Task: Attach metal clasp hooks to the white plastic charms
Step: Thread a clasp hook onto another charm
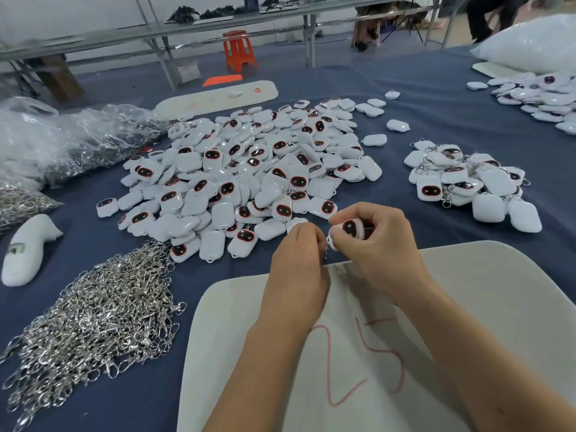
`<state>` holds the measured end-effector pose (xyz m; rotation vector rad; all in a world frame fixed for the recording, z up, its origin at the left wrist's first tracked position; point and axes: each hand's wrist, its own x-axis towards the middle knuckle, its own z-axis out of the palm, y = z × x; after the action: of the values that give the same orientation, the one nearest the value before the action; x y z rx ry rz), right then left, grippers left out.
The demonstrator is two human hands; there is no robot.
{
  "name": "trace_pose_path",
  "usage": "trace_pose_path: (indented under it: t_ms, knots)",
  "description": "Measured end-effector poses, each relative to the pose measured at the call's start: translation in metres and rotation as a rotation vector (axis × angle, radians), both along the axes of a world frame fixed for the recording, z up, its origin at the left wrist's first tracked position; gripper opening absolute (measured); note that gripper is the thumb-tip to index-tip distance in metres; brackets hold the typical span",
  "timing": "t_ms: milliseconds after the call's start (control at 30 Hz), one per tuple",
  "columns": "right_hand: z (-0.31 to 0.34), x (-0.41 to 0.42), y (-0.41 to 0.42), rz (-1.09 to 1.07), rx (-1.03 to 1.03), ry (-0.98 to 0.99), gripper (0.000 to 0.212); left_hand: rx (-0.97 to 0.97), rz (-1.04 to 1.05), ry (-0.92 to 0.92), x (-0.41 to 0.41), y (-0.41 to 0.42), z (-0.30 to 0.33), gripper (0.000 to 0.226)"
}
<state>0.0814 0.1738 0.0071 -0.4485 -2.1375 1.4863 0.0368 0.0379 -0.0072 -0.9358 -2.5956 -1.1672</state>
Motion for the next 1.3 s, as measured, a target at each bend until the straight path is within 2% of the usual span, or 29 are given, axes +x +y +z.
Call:
trace_pose_path:
  t_ms: [33,133,267,433,600,667,733,933,1133,1300]
  knots:
    - [-0.001,-0.001,-0.002,-0.013,-0.021,0.013,0.012,0.041,-0.001,-0.020,0.001,0.000,0.001,0.035]
    - [-0.002,-0.002,-0.005,-0.048,-0.147,0.052,0.009,0.205,-0.005,-0.149,-0.001,-0.001,0.004,0.016]
    - [-0.002,-0.003,-0.007,-0.037,-0.226,0.090,0.008,0.306,-0.021,-0.186,-0.004,-0.003,0.006,0.021]
    - [-0.003,-0.004,-0.003,-0.049,-0.319,0.111,0.009,0.347,-0.063,-0.215,-0.008,-0.004,0.003,0.014]
    - [-0.003,-0.001,-0.005,0.014,-0.334,0.136,0.008,0.416,-0.031,-0.208,-0.009,-0.005,0.005,0.039]
    - [-0.003,0.000,-0.005,0.047,-0.336,0.142,0.009,0.411,-0.017,-0.213,-0.012,-0.007,0.004,0.029]
    - [-0.002,0.000,-0.005,0.061,-0.316,0.149,0.011,0.400,-0.006,-0.218,-0.015,-0.009,0.004,0.019]
    - [-0.004,-0.001,-0.001,0.008,-0.263,0.164,0.012,0.424,0.014,-0.269,-0.017,-0.011,0.005,0.025]
    - [-0.005,-0.002,0.002,0.089,-0.098,0.117,0.031,0.486,0.033,-0.388,-0.014,-0.009,0.007,0.020]
    - [-0.006,-0.002,0.004,0.188,0.089,0.081,0.020,0.554,-0.077,-0.425,-0.017,-0.012,0.007,0.014]
